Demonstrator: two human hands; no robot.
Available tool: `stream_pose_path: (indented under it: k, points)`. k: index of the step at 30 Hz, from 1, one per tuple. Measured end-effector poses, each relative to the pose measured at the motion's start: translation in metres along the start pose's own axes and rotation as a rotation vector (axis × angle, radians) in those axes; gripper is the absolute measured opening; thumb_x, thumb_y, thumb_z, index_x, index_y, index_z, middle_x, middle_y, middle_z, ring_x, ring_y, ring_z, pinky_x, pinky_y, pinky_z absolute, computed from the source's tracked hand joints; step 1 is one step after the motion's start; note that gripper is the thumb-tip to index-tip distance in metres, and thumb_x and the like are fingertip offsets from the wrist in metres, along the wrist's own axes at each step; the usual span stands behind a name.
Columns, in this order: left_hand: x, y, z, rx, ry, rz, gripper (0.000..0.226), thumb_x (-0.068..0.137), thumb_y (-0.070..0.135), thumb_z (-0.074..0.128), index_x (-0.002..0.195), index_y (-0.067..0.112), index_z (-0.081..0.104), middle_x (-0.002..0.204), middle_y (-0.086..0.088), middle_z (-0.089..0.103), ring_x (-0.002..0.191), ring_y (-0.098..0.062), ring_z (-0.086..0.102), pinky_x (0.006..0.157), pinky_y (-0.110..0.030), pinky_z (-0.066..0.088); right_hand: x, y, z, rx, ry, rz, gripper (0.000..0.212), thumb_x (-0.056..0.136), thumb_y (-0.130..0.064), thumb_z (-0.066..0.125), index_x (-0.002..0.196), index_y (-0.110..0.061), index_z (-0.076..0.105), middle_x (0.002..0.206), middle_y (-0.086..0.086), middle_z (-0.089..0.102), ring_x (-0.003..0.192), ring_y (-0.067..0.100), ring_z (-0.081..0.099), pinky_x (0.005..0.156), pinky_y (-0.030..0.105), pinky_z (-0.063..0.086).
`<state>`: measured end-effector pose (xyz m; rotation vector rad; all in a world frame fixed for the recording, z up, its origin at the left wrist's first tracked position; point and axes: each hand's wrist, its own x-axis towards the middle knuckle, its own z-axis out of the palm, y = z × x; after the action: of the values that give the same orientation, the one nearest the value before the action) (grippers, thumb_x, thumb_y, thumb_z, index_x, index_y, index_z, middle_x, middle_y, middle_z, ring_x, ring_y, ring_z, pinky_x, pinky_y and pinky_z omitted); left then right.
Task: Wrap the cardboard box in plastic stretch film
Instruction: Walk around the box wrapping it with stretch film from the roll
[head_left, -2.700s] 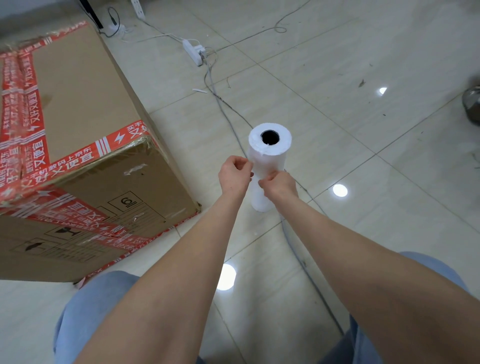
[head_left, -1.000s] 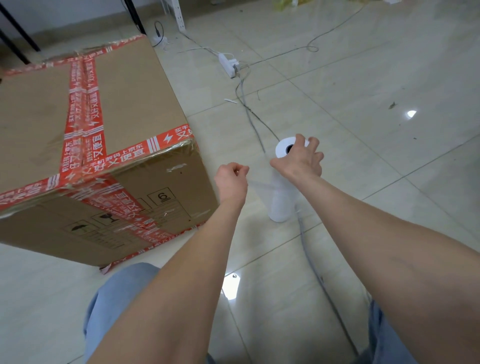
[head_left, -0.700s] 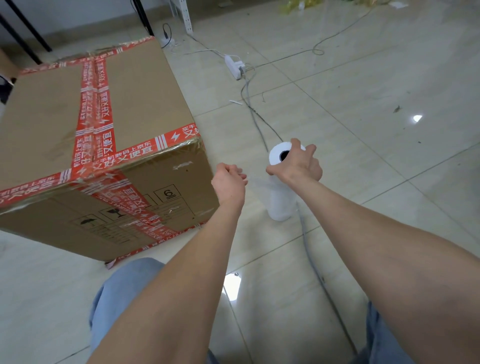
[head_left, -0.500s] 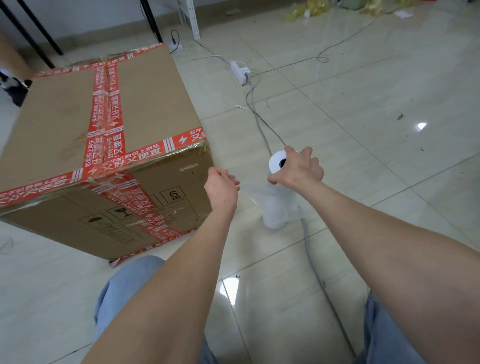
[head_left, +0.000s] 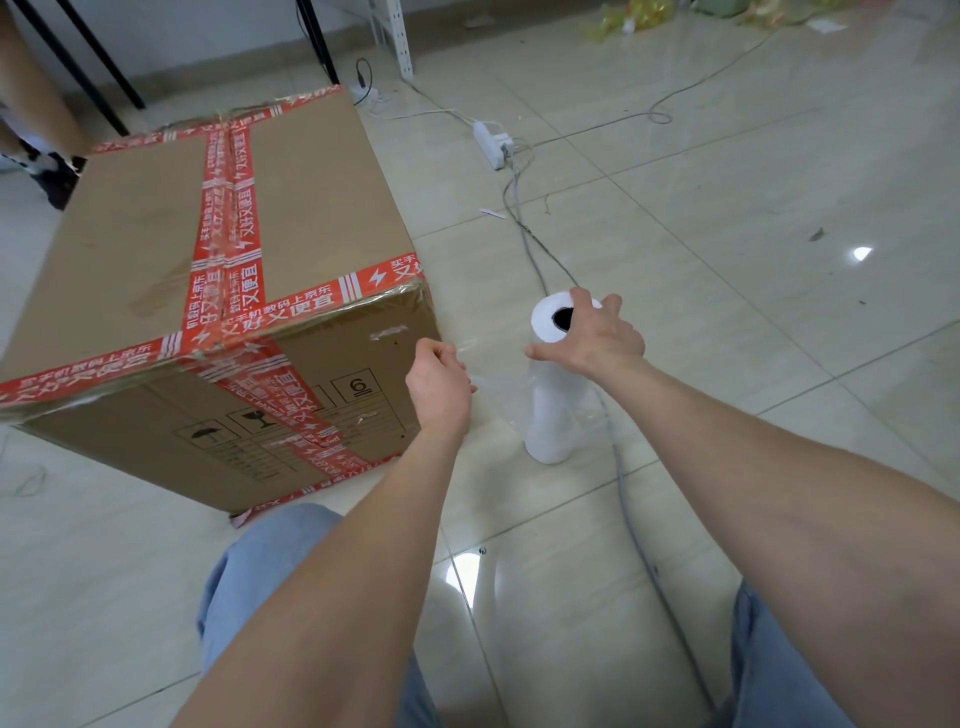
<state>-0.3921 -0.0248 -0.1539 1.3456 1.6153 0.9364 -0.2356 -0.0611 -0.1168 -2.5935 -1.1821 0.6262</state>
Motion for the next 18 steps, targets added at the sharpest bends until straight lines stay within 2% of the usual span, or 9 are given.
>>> stream_pose_path:
  k: [2,4,7,9,11,13,15,16,18]
  points:
    - [-0.001,-0.003,0.000,0.049,-0.012,0.021,0.018,0.100,0.014,0.035,0.088,0.010,0.048,0.071,0.002,0.053,0.056,-0.019,0.058,0.051,-0.023,0.042,0.001,0.001,0.002,0.054,0.018,-0.005,0.084,0.071,-0.048,0.073,0.139,-0.030,0.028,0.134,0.009,0.028,0.097,0.032,0.055,0.070,0.031,0.040]
    - [-0.001,-0.005,0.001,0.081,-0.011,0.022,0.019,0.100,0.015,0.034,0.091,0.010,0.049,0.076,-0.001,0.055,0.055,-0.019,0.058,0.057,-0.026,0.045,0.003,0.006,0.003,0.120,0.015,-0.027,0.089,0.070,-0.043,0.076,0.142,-0.032,0.025,0.138,0.008,0.025,0.106,0.034,0.054,0.075,0.032,0.043]
    - [0.000,-0.005,0.003,0.108,0.003,0.007,0.021,0.101,0.016,0.031,0.096,0.010,0.051,0.082,-0.004,0.057,0.062,-0.023,0.062,0.060,-0.029,0.045,0.002,0.023,0.010,0.252,-0.014,-0.028,0.119,0.063,-0.043,0.083,0.150,-0.027,0.003,0.148,0.003,0.022,0.125,0.027,0.046,0.090,0.036,0.042]
    - [0.001,-0.004,0.004,0.127,0.022,-0.002,0.023,0.101,0.015,0.030,0.101,0.008,0.052,0.086,-0.006,0.057,0.075,-0.029,0.064,0.063,-0.031,0.046,-0.001,0.034,0.018,0.475,-0.020,0.025,0.132,0.060,-0.038,0.086,0.151,-0.027,-0.009,0.152,-0.001,0.024,0.134,0.022,0.038,0.100,0.039,0.038]
    - [0.000,-0.002,0.006,0.137,0.028,-0.008,0.024,0.101,0.016,0.031,0.107,0.007,0.053,0.090,-0.007,0.058,0.077,-0.025,0.061,0.065,-0.030,0.043,-0.003,0.038,0.027,0.660,-0.004,0.103,0.135,0.060,-0.035,0.087,0.150,-0.026,-0.013,0.153,-0.004,0.029,0.135,0.021,0.037,0.106,0.038,0.035]
    - [-0.001,-0.002,0.006,0.139,0.034,-0.006,0.024,0.102,0.017,0.031,0.106,0.007,0.052,0.089,-0.006,0.057,0.063,-0.013,0.054,0.058,-0.025,0.040,-0.006,0.036,0.041,0.757,-0.009,0.176,0.135,0.061,-0.036,0.087,0.151,-0.021,-0.013,0.152,-0.003,0.032,0.136,0.021,0.037,0.109,0.039,0.034]
    - [-0.003,-0.003,0.005,0.129,0.047,0.001,0.021,0.102,0.018,0.030,0.100,0.011,0.049,0.085,-0.005,0.056,0.053,-0.006,0.049,0.048,-0.020,0.036,-0.011,0.033,0.060,0.753,-0.038,0.232,0.129,0.060,-0.038,0.087,0.151,-0.016,-0.001,0.151,0.002,0.034,0.134,0.024,0.041,0.108,0.042,0.036]
    - [-0.002,-0.006,0.004,0.110,0.050,0.002,0.020,0.102,0.018,0.030,0.096,0.012,0.048,0.083,-0.007,0.058,0.050,-0.009,0.051,0.045,-0.019,0.038,-0.013,0.034,0.069,0.721,-0.050,0.281,0.117,0.060,-0.037,0.087,0.148,-0.012,0.014,0.145,0.006,0.042,0.127,0.027,0.049,0.104,0.044,0.042]
    - [0.000,-0.009,0.003,0.058,0.055,-0.010,0.020,0.101,0.018,0.031,0.092,0.013,0.047,0.076,-0.010,0.060,0.046,-0.013,0.055,0.044,-0.021,0.045,-0.014,0.036,0.081,0.687,-0.058,0.397,0.070,0.067,-0.028,0.083,0.123,-0.005,0.049,0.112,0.012,0.065,0.094,0.029,0.067,0.088,0.044,0.054]
